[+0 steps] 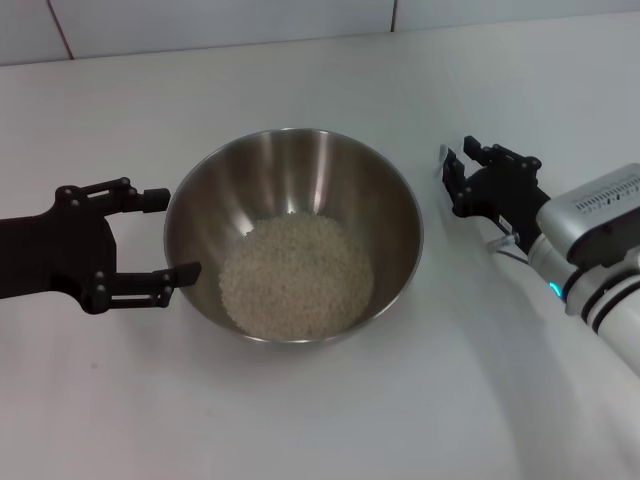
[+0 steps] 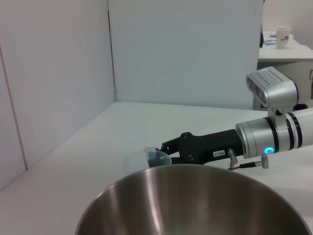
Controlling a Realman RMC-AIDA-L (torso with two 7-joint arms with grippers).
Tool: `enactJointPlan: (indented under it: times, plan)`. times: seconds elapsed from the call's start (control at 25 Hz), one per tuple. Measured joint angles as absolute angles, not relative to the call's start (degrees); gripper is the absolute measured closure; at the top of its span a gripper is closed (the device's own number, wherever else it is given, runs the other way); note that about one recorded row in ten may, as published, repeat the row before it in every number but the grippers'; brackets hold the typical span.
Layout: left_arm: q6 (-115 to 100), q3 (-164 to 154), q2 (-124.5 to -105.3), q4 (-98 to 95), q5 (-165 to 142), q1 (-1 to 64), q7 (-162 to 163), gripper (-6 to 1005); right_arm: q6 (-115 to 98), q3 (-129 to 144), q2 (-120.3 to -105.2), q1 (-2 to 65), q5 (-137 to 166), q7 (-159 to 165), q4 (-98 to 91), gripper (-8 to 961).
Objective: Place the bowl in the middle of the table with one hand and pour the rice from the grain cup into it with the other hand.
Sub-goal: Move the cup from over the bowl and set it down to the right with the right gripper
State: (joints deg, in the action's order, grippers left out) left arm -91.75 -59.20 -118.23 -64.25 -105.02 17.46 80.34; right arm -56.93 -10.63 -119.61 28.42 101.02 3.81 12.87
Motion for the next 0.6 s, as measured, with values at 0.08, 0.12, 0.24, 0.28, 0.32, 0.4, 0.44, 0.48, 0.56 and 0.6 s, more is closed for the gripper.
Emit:
enactJointPlan:
  times: [0.08,0.12,0.24,0.28,0.32,0.4,0.44,0.48,0.56,0.6]
  plan:
    - [-91.75,-59.35,-118.25,-64.24,-105.13,17.5,80.43,139,-57.6,-10.64,-119.57,27.6,101.01,3.81,13.48,722]
    - [-91.75,-59.35,-118.26,-64.25,-105.14,17.5,80.43,139,-58.61,-10.67,-119.53,26.31,101.01,3.79,14.21,666]
    - [-91.75,-59.31,-118.28,-64.36,-105.12,17.5,80.43,139,-59.71,-10.85,-119.52,24.84,101.0,3.76,14.75,557]
    - [-91.75,-59.31,-118.28,-64.42,-105.11,17.52,80.43,140,-60.67,-11.03,-119.46,23.74,100.91,3.77,15.18,530]
    - [-91.8,-59.23,-118.29,-64.59,-105.09,17.55,80.43,140,-63.62,-11.7,-119.31,20.71,100.35,3.82,16.01,504]
    - [-91.82,-59.15,-118.3,-64.62,-105.08,17.55,80.43,140,-65.33,-12.35,-119.28,19.28,99.97,3.84,16.25,451]
    - [-91.86,-59.01,-118.3,-64.63,-105.07,17.55,80.43,140,-67.67,-13.54,-119.28,17.6,99.46,3.84,16.26,424]
    - [-91.87,-58.99,-118.3,-64.63,-105.06,17.56,80.43,140,-70.34,-15.33,-119.28,15.72,99.09,3.74,16.2,398]
    - [-91.88,-58.91,-118.3,-64.6,-104.97,17.57,80.43,140,-80.87,-19.37,-118.72,11.62,98.93,4.3,15.86,340]
    - [-91.86,-58.9,-118.3,-64.56,-104.93,17.57,80.43,140,-80.87,-19.37,-118.72,11.62,98.93,4.3,15.86,309]
